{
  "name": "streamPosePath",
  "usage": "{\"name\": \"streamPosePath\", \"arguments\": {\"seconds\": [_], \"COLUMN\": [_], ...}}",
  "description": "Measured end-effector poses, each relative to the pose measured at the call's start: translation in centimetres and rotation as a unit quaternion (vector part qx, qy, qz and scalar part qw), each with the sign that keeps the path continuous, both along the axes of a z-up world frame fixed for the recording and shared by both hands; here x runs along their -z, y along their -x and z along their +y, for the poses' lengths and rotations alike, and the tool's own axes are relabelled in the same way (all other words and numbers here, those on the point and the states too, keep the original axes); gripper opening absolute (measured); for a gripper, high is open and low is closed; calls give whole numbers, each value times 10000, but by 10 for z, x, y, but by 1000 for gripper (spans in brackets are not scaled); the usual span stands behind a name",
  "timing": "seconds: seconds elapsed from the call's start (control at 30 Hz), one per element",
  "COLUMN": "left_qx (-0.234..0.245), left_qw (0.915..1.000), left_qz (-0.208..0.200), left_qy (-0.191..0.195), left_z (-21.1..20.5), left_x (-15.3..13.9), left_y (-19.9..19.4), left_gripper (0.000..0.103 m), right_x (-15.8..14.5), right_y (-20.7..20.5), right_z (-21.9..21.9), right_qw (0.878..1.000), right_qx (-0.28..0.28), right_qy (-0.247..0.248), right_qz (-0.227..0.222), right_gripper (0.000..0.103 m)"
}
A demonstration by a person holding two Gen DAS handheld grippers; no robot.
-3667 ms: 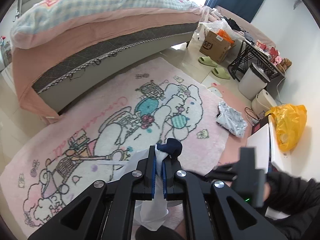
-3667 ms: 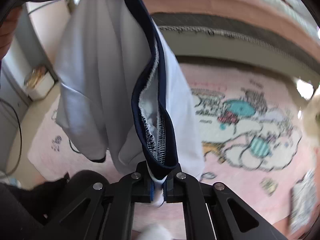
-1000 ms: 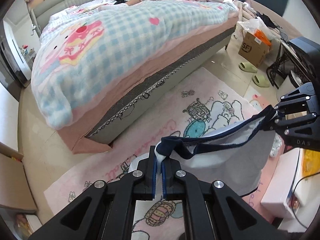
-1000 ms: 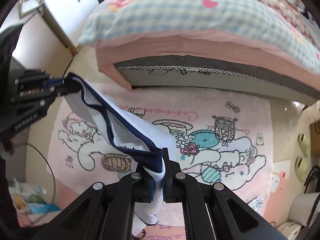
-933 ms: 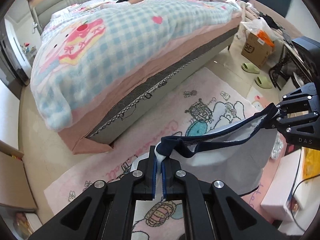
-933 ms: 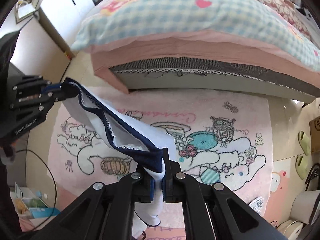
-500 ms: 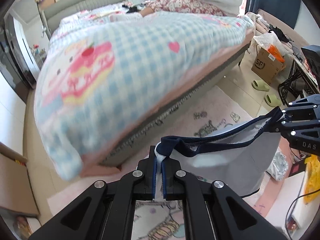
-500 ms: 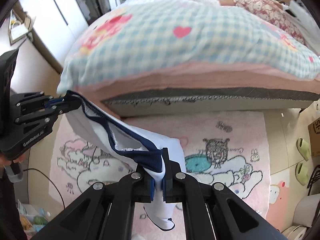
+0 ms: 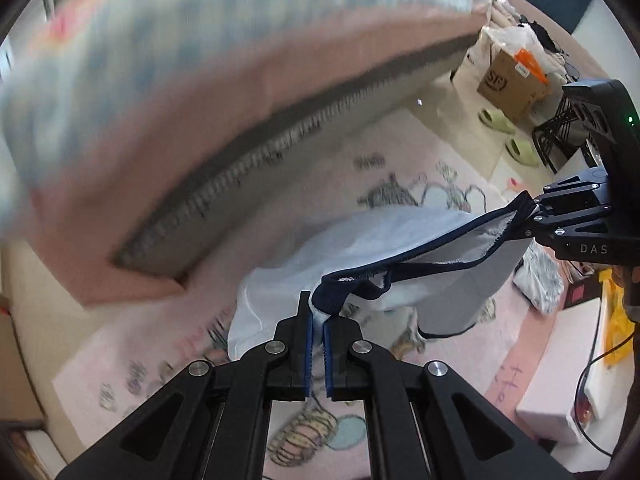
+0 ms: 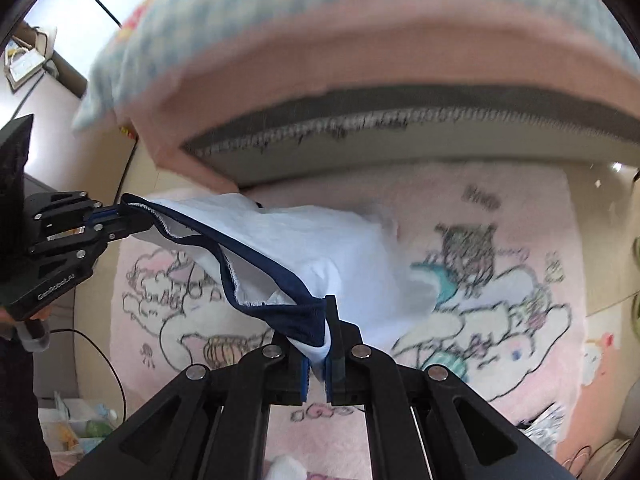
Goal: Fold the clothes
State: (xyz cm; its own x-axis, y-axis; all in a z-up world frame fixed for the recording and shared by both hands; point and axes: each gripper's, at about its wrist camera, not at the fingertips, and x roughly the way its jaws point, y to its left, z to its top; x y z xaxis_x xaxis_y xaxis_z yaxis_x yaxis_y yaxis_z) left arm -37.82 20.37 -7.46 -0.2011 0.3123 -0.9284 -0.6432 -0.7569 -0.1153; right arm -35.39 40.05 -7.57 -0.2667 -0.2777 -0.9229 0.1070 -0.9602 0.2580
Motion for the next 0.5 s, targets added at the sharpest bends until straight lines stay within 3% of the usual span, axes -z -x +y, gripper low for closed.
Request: {"name": "streamPosePath", "arguments": {"seconds": [0.2, 0.5], "left_qx": [221, 270], "left_qw": [9962, 9899], "left_qz": [-841, -1370], "left_qy": [-36, -238], "left_z": [-10, -36], "left_x": [76, 115], "left_y": [-33, -71], "left_gripper": [3, 3], "right_x": [84, 148], "right_y": [-39, -88], "right_z": [-7, -14], "right_qw": [9965, 9893], "right_qx": [-165, -335], "right_qy": [353, 678], "right_qz": [-736, -1248], "right_gripper": [2, 2]}}
